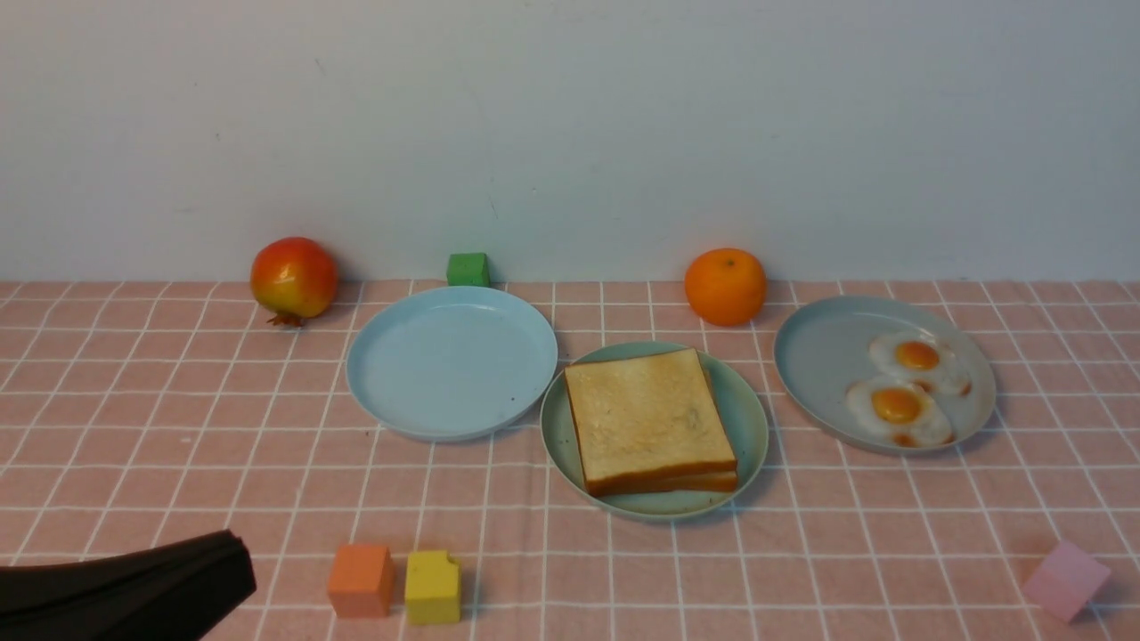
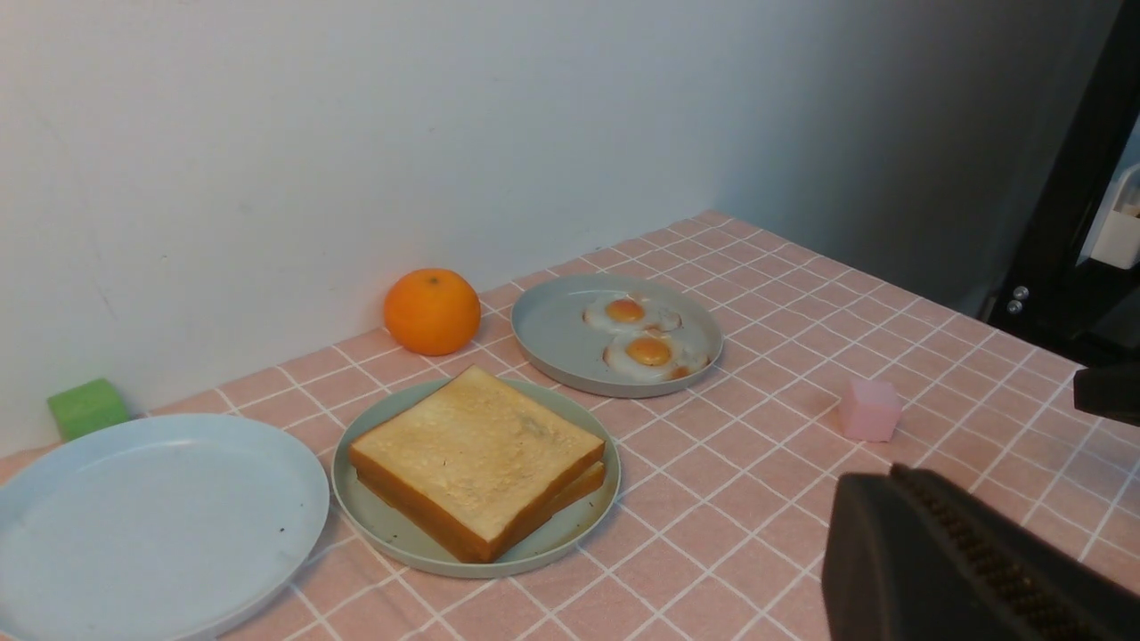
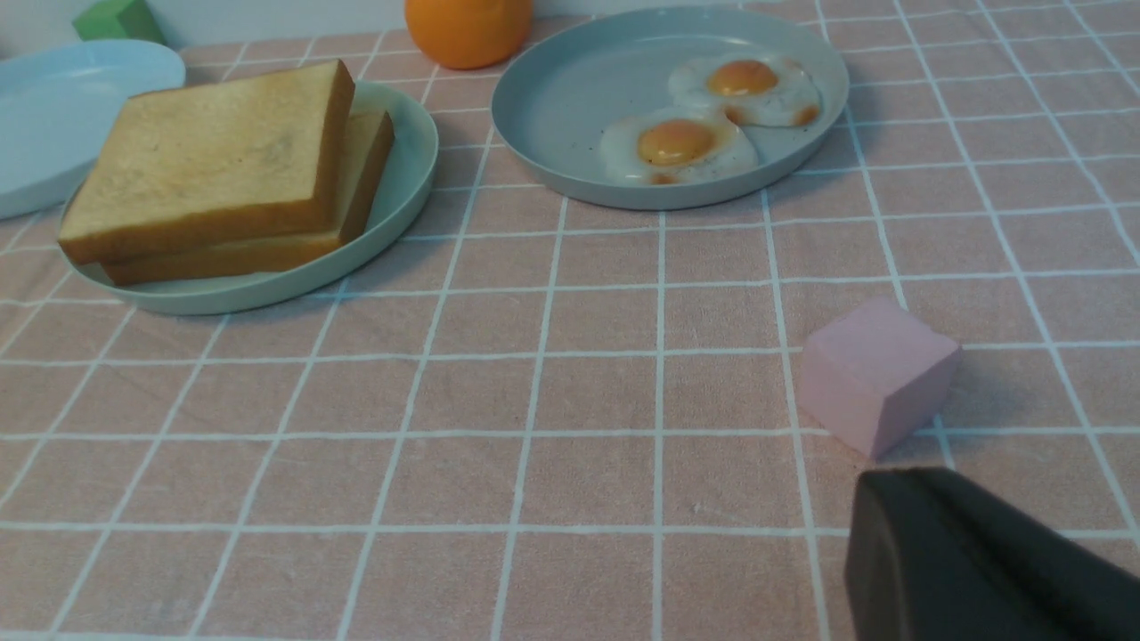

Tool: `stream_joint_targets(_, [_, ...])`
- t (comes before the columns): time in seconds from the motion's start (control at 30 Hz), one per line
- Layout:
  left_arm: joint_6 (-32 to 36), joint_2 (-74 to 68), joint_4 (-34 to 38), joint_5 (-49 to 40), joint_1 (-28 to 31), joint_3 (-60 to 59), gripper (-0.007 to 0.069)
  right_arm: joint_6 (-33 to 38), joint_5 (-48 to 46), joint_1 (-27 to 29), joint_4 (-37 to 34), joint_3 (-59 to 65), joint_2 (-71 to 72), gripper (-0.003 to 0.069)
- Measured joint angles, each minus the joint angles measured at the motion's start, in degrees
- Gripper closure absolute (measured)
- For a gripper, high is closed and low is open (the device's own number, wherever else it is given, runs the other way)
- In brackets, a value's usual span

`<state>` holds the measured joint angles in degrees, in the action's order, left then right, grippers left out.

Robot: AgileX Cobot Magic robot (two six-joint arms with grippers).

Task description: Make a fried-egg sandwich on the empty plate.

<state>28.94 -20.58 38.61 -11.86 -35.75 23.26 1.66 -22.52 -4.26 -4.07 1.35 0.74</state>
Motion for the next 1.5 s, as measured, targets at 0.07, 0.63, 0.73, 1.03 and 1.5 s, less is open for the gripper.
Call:
stream_joint_targets(0.07, [0.00, 0.00, 0.00, 0.00, 0.00, 0.00, 0.0610, 0.00, 0.00, 0.00, 0.00, 0.00, 0.00, 0.0652])
stream_joint_targets(0.63, [-15.94, 4.92, -20.69, 9.96, 14.10, -8.34, 0.0612, 0.00, 0.00, 0.00, 0.00, 0.00, 0.00, 0.0642])
stream_joint_targets(0.73, [-22.03, 9.66, -24.16, 6.54, 21.42, -10.54, 0.0612, 0.00, 0.00, 0.00, 0.00, 0.00, 0.00, 0.0641])
stream_joint_targets(1.03, [-34.01, 21.06, -27.93, -8.48, 36.54, -24.41, 0.0612, 0.00, -0.02, 0.00, 0.00, 0.00, 0.00, 0.0637])
stream_joint_targets(1.5, [-37.15, 21.11, -28.36, -8.62, 36.60, -24.41, 0.0612, 0.00, -0.02, 0.00, 0.00, 0.00, 0.00, 0.0622])
